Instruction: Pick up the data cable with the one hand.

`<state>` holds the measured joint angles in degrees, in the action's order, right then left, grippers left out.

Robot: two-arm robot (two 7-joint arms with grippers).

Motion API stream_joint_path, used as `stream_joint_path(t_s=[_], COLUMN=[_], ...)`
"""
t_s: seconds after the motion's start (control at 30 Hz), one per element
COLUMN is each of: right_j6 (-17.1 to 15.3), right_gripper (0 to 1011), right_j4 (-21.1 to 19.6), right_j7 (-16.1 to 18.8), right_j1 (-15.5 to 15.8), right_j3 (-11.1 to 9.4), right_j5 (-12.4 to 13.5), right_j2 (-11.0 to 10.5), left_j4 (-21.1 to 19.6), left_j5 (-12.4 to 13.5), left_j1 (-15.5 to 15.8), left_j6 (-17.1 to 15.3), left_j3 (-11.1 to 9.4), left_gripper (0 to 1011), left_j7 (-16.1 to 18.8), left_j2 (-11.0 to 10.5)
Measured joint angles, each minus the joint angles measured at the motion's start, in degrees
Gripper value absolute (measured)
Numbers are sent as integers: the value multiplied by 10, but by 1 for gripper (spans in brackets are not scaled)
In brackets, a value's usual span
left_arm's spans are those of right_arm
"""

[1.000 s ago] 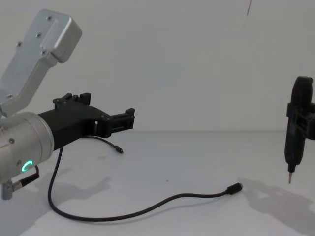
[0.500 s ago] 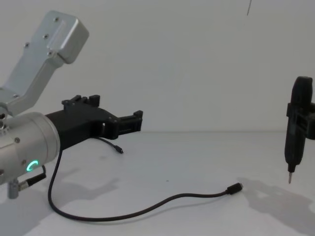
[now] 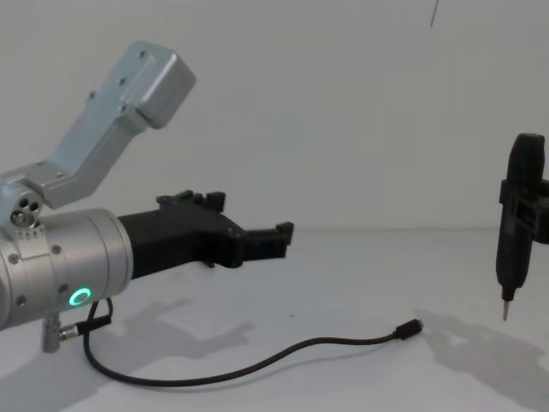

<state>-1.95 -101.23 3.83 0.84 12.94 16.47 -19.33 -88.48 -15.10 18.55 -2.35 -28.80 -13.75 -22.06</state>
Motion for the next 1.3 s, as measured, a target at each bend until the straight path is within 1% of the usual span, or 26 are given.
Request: stream_joint_path(t_s=[0.07,0.13,0.27,0.33,0.37,0.5,0.53,0.63,0.67,0.77,0.87,0.93,0.97,1.0,1.2,1.3], right_j6=[0,0,0,0,0,0,0,0,0,0,0,0,0,0,0,0], right_gripper=[269,269,269,269,269,269,269,269,269,269,269,269,269,269,269,269], right_j4=[0,0,0,0,0,0,0,0,0,0,0,0,0,0,0,0], right_j7=[0,0,0,0,0,0,0,0,0,0,0,0,0,0,0,0], right_j1=[0,0,0,0,0,0,0,0,0,0,0,0,0,0,0,0], right_j3=[0,0,0,0,0,0,0,0,0,0,0,0,0,0,0,0], right_j5=[0,0,0,0,0,0,0,0,0,0,0,0,0,0,0,0], right_j2=[0,0,0,0,0,0,0,0,0,0,0,0,0,0,0,0], left_j4=[10,13,32,38,44,62,69,79,88,102,121,140,140,150,174,179], left_j5=[-7,-9,-18,-21,-24,-31,-34,-38,-41,-46,-55,-64,-64,-69,-84,-88], left_j1=[11,13,31,37,43,59,67,76,84,95,110,122,122,128,143,146], left_j6=[-7,-9,-21,-25,-30,-42,-46,-52,-57,-62,-69,-74,-74,-75,-81,-83], left_j3=[-7,-8,-20,-24,-28,-40,-46,-53,-59,-66,-76,-84,-84,-87,-97,-100], left_gripper=[1001,1001,1001,1001,1001,1001,1001,1001,1001,1001,1001,1001,1001,1001,1001,997], left_j7=[-27,-34,-76,-90,-105,-140,-158,-179,-196,-219,-253,-286,-286,-299,-340,-348], left_j2=[-1,-1,-2,-2,-3,-3,-3,-4,-4,-3,-2,0,0,1,3,3])
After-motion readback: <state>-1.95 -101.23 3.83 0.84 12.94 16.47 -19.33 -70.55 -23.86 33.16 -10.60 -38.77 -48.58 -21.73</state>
